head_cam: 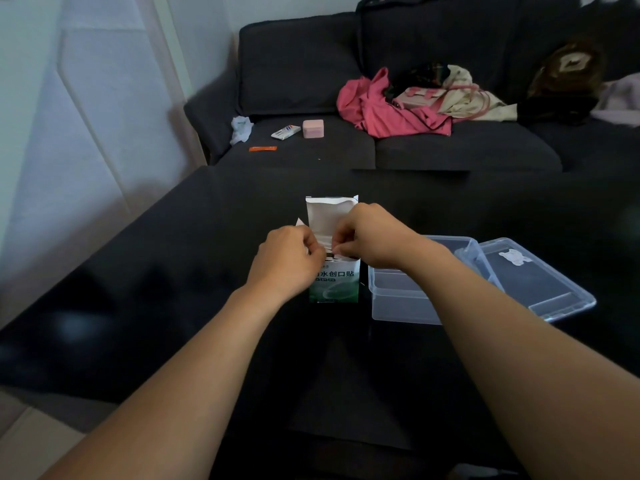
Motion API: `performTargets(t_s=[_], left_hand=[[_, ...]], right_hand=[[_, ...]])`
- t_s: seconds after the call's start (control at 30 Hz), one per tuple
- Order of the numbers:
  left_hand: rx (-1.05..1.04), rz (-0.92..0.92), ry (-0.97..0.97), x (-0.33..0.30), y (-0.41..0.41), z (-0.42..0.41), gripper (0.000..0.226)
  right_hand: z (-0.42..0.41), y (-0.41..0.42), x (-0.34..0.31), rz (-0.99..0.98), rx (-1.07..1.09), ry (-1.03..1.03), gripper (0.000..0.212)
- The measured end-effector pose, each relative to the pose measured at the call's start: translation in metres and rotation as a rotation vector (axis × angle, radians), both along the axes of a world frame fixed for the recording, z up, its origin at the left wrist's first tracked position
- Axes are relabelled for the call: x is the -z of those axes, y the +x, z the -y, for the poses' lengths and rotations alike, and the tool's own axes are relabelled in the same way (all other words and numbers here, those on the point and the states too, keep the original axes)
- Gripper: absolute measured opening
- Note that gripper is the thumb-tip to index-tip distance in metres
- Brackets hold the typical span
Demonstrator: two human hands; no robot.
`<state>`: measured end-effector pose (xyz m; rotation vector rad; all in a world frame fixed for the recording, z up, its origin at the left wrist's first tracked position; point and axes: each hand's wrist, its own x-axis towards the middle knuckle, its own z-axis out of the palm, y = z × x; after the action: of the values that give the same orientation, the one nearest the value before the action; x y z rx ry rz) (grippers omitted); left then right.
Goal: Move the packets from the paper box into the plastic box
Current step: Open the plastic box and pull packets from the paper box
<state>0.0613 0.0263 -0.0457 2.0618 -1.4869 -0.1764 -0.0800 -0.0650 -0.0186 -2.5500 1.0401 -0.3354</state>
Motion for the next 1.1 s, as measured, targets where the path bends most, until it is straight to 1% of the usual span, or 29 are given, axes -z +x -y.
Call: performTargets(t_s=[0.07,0.2,0.43,0.53,0.67,0.73,0.87,0.97,1.1], left_hand=[[-0.021,-0.072,-0.016,0.000,0.000,0.000,0.005],[-0.022,-0.137,-0.028,-0.001,0.000,0.000,0.007],[-0.024,-0.246,-0.027,-0.001,0.003,0.003,0.011],[-0.029,-0.254,-0.015,-0.001,0.002,0.004,0.010],[-0.024,-0.271,-0.013,-0.001,0.003,0.004,0.009],[-0.021,-0.279,-0.008,-0.002,0.002,0.003,0.011],[-0.018,-0.292,0.001,-0.004,0.003,0.003,0.013],[-0.004,-0.296,0.003,-0.004,0.004,0.002,0.013],[0.003,-0.259,-0.049,0.001,0.005,0.002,0.009]], right_hand=[[-0.001,-0.001,0.001,0.018,-0.003,0.006,0.016],[-0.001,-0.004,0.003,0.067,0.009,0.013,0.003],[0.000,-0.005,0.005,0.080,0.013,0.010,0.007],[-0.001,-0.003,0.008,0.055,0.033,-0.016,0.007],[-0.006,0.001,0.008,-0.021,0.062,-0.117,0.008],[-0.007,0.001,0.007,-0.050,0.062,-0.134,0.007],[-0.007,0.000,0.005,-0.039,0.058,-0.101,0.008],[-0.010,0.001,0.007,-0.019,0.073,-0.124,0.008],[-0.012,0.003,0.010,0.052,0.111,-0.108,0.008]])
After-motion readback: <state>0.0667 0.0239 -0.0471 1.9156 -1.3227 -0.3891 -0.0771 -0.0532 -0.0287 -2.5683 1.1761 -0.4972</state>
